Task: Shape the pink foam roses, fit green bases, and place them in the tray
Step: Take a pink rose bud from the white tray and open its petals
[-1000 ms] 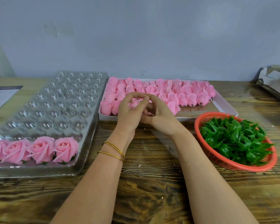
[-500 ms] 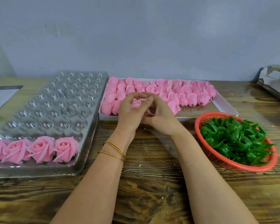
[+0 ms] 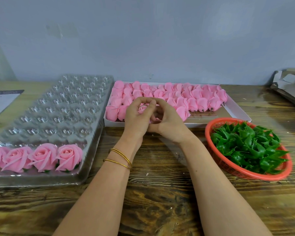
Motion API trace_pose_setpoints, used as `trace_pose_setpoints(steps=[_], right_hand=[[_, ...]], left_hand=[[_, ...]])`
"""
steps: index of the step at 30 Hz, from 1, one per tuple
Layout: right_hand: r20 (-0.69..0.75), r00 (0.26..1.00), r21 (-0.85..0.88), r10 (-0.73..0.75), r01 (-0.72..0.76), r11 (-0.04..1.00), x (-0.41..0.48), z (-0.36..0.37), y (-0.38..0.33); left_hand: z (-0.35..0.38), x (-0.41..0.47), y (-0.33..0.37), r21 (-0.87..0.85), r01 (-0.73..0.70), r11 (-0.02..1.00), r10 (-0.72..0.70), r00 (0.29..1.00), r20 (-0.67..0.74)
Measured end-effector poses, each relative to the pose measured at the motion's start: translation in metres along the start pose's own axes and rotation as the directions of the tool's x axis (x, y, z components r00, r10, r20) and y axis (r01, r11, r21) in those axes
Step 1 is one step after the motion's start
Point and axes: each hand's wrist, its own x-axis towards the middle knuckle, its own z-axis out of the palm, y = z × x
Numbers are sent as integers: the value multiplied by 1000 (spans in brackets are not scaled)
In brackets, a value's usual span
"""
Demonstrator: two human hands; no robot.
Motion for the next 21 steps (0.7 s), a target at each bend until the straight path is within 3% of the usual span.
trace_pose_setpoints(steps=[15, 21], right_hand=[[40, 999, 56, 23, -25, 998, 0, -2, 1], [-119, 993, 131, 26, -10, 991, 2, -4, 0]], left_hand=[[-2, 0, 2, 10, -51, 999, 51, 998, 24], [0, 1, 0, 41, -107, 993, 108, 994, -24]])
